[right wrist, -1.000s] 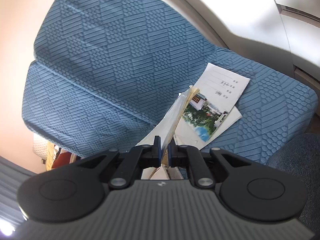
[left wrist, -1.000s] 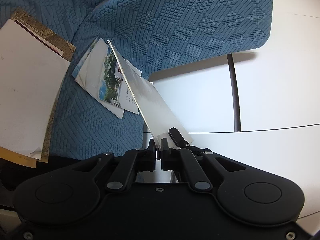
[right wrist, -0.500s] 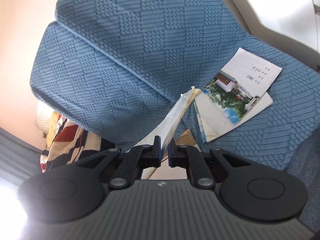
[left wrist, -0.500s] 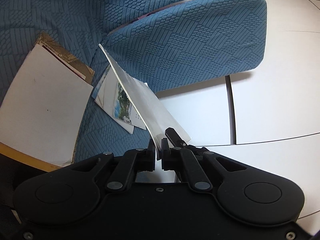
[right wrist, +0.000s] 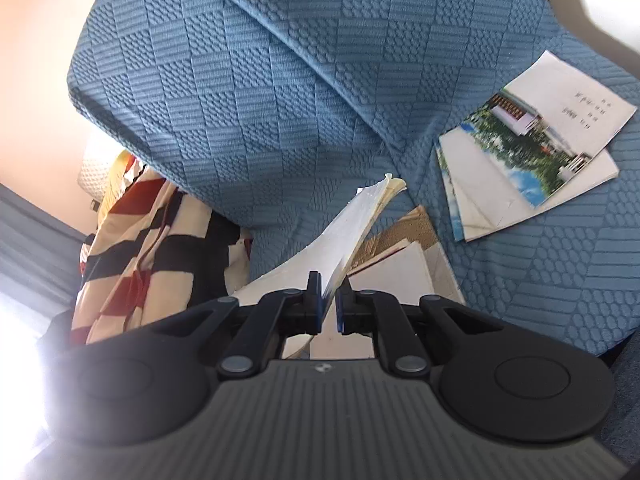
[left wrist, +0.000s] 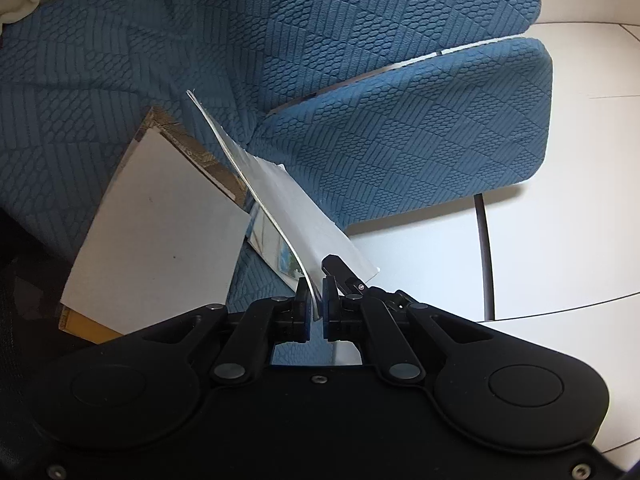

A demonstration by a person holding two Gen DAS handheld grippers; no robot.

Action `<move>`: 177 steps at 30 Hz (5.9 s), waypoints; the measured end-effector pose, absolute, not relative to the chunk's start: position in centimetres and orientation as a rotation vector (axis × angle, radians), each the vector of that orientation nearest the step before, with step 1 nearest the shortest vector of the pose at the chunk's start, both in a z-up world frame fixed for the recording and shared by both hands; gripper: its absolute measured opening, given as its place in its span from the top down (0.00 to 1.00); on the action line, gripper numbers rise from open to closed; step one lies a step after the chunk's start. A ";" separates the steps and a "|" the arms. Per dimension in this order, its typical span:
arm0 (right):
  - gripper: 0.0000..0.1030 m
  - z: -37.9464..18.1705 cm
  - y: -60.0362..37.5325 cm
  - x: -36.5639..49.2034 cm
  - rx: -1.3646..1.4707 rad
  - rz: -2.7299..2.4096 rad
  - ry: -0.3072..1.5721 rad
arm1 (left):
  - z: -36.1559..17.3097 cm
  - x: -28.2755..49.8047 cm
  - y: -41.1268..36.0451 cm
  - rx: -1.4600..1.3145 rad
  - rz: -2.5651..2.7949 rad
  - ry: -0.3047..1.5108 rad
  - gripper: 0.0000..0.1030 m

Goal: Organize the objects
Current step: 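Lift the white sheet with both tools and carry it toward the book stack, then lower the white sheet onto the stack and open both tools, then press the sheet flat on the stack with both open tools, then raise both open tools and move them toward the photo postcard pile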

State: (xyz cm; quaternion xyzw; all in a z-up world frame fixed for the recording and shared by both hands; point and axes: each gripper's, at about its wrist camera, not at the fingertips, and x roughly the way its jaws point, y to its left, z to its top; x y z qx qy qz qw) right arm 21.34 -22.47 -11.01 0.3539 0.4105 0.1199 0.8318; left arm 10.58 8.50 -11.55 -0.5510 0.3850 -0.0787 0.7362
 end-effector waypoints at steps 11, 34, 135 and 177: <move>0.91 -14.4 -20.2 22.4 0.683 0.298 0.932 | -15.8 9.3 9.4 -1.189 -0.129 0.857 0.96; 0.89 -19.1 -20.0 22.9 0.599 0.194 1.052 | -20.2 8.5 6.0 -1.140 -0.080 1.098 0.64; 0.52 -18.7 -16.6 22.6 0.278 0.188 0.927 | -18.6 10.0 7.5 -0.702 -0.040 1.081 0.48; 0.52 -2.4 -16.5 17.3 0.212 0.330 0.669 | -2.5 8.3 5.9 -0.461 0.033 0.750 0.44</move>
